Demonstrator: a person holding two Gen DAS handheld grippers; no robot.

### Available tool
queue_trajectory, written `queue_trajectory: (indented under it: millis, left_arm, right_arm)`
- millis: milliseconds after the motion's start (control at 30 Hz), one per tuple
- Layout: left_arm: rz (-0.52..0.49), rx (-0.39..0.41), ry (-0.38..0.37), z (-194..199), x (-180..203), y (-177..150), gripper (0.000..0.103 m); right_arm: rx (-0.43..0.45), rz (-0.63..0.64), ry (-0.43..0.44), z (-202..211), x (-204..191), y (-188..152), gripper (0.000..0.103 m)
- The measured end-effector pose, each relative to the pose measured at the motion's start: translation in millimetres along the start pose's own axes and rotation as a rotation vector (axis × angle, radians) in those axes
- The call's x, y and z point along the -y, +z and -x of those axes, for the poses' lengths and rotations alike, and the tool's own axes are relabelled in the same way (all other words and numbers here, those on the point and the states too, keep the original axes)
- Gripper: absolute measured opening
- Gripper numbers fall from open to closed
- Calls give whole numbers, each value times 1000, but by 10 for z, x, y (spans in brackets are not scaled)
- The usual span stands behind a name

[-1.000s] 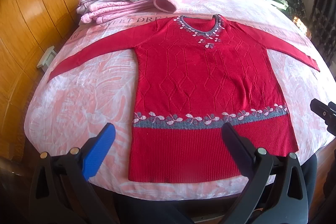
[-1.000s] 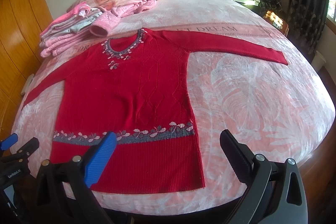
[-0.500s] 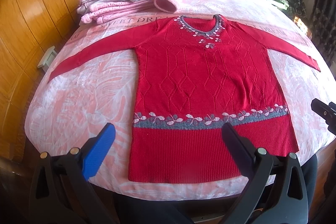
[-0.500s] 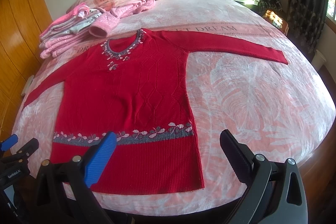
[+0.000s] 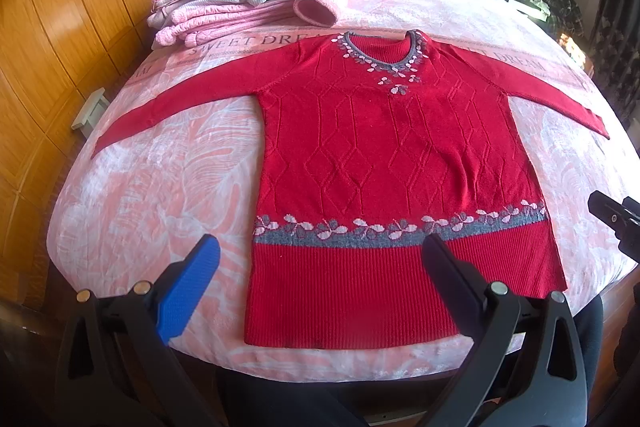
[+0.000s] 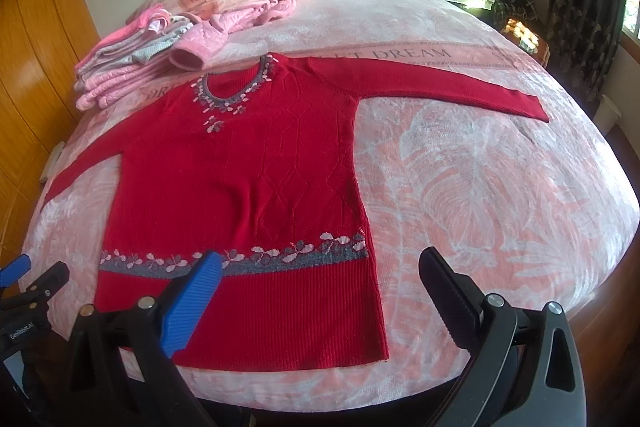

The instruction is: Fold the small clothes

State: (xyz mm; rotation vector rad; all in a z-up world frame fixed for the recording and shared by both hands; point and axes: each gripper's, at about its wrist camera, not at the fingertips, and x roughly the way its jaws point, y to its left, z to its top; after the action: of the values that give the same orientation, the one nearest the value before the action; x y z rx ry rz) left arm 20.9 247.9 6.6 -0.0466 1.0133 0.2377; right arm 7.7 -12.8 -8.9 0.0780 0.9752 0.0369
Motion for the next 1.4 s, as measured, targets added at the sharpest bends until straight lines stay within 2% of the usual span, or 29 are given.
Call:
queue_trajectory:
  millis: [433, 533, 600, 667, 833, 1033, 1167, 1300, 1400]
  left_arm:
    - [1, 4, -8, -71, 37, 25, 100]
    - [-8, 43, -22, -176, 97, 62, 100]
    - [-18, 40, -44, -289, 174, 131, 100]
    - [-21, 18, -58, -447, 291, 263, 100]
    - [9, -57, -109, -891, 669, 733, 100]
    - [8, -29, -119, -1284, 1244, 1293, 100]
    - [0, -20, -115, -1515, 1643, 1583, 100]
    - [-6, -24, -110, -1697, 1933, 1764, 100]
    - [13, -37, -123, -1796, 2038, 1830, 100]
  right_arm:
    - [13, -3, 3, -105, 70, 5, 99]
    - [74, -17, 50, -165, 178, 24, 99]
    - [78, -35, 91, -259, 319, 83, 99]
    - [66, -44, 90, -377, 515, 211, 99]
    - [34, -41, -8, -674, 1196, 747, 99]
    - [1, -137, -111, -1116, 2244, 1369, 99]
    - [-7, -146, -207, -1426, 2868, 1710, 99]
    - [-78, -241, -188, -1783, 3576, 1973, 99]
    - [-122, -288, -221, -2033, 4014, 2075, 99]
